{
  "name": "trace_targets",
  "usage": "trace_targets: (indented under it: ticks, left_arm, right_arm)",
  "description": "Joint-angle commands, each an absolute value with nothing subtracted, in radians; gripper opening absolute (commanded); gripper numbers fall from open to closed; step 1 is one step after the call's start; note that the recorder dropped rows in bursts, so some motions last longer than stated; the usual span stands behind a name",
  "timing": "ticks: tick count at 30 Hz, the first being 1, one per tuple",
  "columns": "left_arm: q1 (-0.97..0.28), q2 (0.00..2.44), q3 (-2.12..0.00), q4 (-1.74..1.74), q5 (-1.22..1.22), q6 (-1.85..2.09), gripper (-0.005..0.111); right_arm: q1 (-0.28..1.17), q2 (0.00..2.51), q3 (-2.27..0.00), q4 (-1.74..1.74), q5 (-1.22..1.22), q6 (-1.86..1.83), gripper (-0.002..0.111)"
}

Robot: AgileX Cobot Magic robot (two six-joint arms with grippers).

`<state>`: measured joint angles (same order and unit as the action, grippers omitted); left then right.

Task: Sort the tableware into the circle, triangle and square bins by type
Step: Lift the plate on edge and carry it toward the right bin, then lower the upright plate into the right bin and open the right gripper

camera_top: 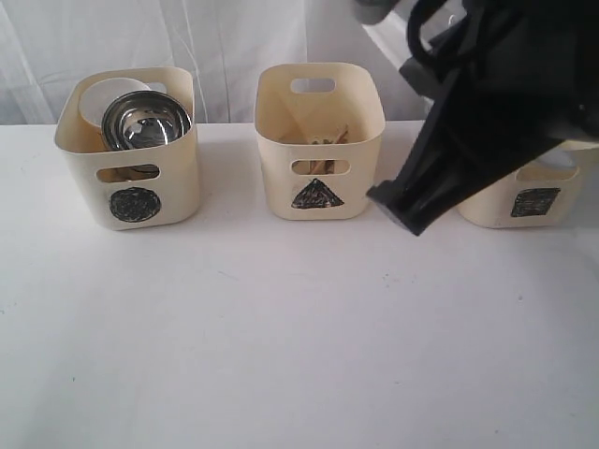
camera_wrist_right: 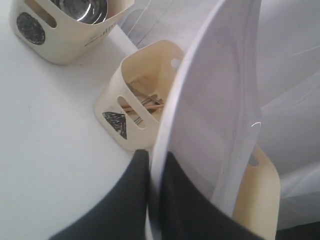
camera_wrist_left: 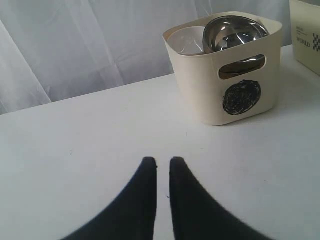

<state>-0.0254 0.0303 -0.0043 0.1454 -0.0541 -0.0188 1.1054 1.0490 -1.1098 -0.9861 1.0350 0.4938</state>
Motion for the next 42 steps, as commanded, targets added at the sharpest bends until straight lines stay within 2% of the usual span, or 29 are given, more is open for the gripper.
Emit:
trace_targets:
  ticks: [1,15,28,42]
  left_arm:
    - [-0.021,0.023,0.0,0.142,-0.052,-0.017,0.017]
    - [-0.021,0.023,0.0,0.142,-0.052,-0.017,0.017]
    - [-0.021,0.023,0.0,0.142,-0.052,-0.017,0.017]
    - [-0.021,0.023,0.0,0.142,-0.052,-0.017,0.017]
  right_arm:
    - [1.065,1.038,-1.14,-1.084,1.022,0.462,0.0]
    - [0.797,1.062,-1.14,-1.069,0.829,0.386,0.0]
    - [0.499,1.181,-1.14,-0.972,0.576,0.358,0.0]
    - [0.294,1.312,-1.14,-0.939,0.364,0.362,0.0]
